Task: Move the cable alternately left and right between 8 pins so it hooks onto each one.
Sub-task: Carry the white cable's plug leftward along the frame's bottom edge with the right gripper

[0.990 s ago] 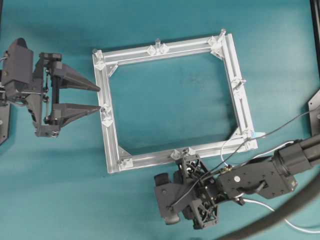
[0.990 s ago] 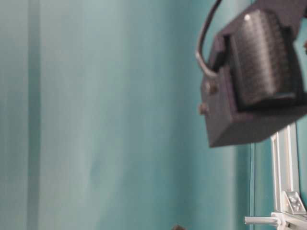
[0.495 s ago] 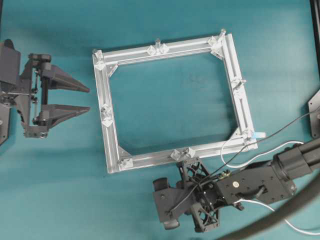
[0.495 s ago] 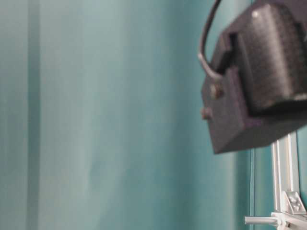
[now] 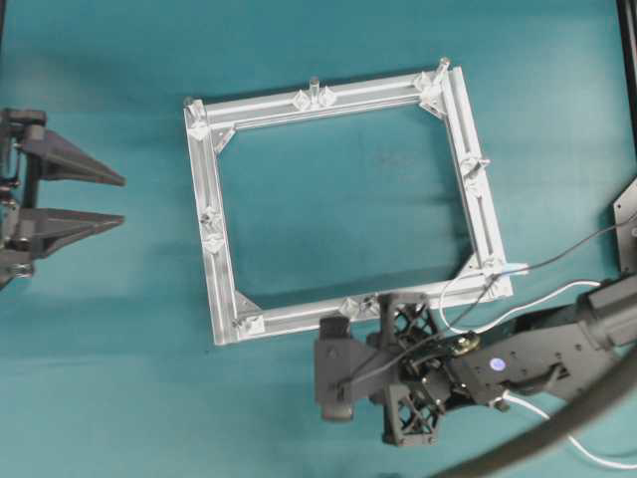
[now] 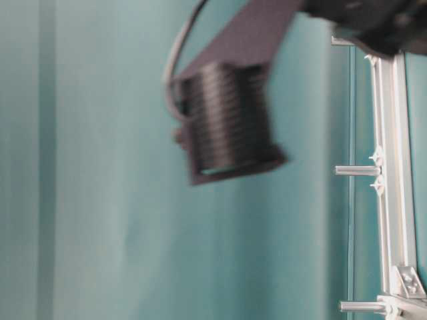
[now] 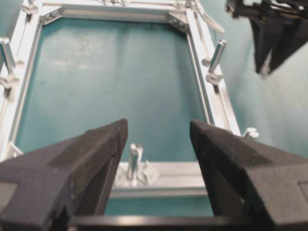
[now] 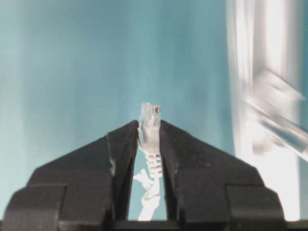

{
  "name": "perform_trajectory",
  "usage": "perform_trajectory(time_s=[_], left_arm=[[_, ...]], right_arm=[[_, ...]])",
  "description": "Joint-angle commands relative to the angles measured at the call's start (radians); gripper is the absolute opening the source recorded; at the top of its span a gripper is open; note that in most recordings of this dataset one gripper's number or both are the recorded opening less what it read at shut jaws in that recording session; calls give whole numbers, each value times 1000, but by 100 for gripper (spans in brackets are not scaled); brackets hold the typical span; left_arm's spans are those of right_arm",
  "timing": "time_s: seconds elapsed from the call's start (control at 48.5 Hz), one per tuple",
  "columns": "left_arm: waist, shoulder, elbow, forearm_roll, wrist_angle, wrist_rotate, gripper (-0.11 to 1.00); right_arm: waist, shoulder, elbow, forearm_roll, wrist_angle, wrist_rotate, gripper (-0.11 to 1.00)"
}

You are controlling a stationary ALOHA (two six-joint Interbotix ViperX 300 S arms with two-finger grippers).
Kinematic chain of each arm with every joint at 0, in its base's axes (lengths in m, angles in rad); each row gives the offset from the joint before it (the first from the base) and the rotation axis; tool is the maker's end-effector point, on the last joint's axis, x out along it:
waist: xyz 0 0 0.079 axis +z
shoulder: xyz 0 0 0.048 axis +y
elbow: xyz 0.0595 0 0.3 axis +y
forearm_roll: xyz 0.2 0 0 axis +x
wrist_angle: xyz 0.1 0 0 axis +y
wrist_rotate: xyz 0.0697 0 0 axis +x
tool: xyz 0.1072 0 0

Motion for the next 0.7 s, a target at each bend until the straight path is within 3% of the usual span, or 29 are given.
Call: perform_trajectory(time_s=[0.0, 0.041, 0.124, 0.433, 0.577, 0.68], left_arm=[[-3, -54, 3, -2, 26, -35, 66], [-3, -72, 8, -2, 43, -44, 66], [-2, -106, 14, 3, 78, -48, 66], [-2, -176, 52, 11, 137, -41, 66], [-2, -187, 60, 14, 137, -21, 66], [-2, -193, 60, 14, 137, 14, 66]], right_arm=[[11, -57, -11, -72, 43, 133, 16], [20, -66, -9, -104, 72, 215, 16], [32, -72, -9, -135, 120, 313, 16], [57, -80, -3, -146, 233, 630, 16], [40, -80, 9, -187, 268, 733, 16], [11, -81, 18, -207, 282, 772, 16]])
